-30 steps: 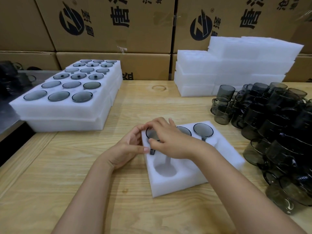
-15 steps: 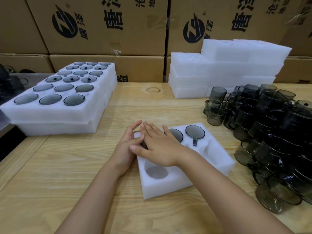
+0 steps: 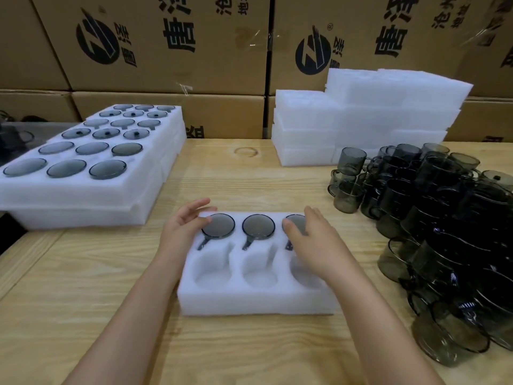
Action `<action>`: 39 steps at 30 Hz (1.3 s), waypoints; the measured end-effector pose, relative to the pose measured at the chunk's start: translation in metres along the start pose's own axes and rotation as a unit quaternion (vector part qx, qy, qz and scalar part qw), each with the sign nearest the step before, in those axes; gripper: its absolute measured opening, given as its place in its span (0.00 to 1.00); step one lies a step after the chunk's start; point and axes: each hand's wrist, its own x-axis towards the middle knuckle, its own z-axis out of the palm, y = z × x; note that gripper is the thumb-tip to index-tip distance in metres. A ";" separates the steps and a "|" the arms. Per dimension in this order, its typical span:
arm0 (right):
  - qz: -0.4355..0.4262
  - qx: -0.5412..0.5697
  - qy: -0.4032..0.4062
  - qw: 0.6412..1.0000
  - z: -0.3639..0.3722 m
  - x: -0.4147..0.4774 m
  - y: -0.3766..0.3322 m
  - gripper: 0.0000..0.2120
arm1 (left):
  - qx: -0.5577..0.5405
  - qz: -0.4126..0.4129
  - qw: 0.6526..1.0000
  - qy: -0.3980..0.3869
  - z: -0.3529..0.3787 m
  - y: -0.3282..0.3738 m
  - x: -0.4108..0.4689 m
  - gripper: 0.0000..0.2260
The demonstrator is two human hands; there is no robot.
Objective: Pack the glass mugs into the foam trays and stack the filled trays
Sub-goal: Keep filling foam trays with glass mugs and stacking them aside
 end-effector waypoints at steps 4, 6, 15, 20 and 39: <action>0.012 0.112 0.040 0.993 -0.013 0.021 0.004 0.27 | -0.042 -0.014 0.999 0.017 -0.008 0.000 0.005 0.14; 0.019 0.068 0.126 0.990 -0.025 0.040 0.014 0.25 | -0.049 -0.014 0.999 0.017 -0.009 -0.002 0.005 0.13; 0.096 -0.099 0.118 0.983 -0.028 0.096 0.046 0.18 | -0.062 -0.017 0.998 0.016 -0.006 -0.001 0.003 0.13; 0.096 -0.158 0.170 0.968 -0.025 0.096 0.051 0.13 | -0.099 -0.030 0.995 0.003 -0.008 0.001 0.003 0.12; -0.251 0.002 0.389 0.887 -0.010 -0.026 -0.034 0.02 | 0.402 0.180 0.864 -0.243 0.069 0.048 -0.050 0.42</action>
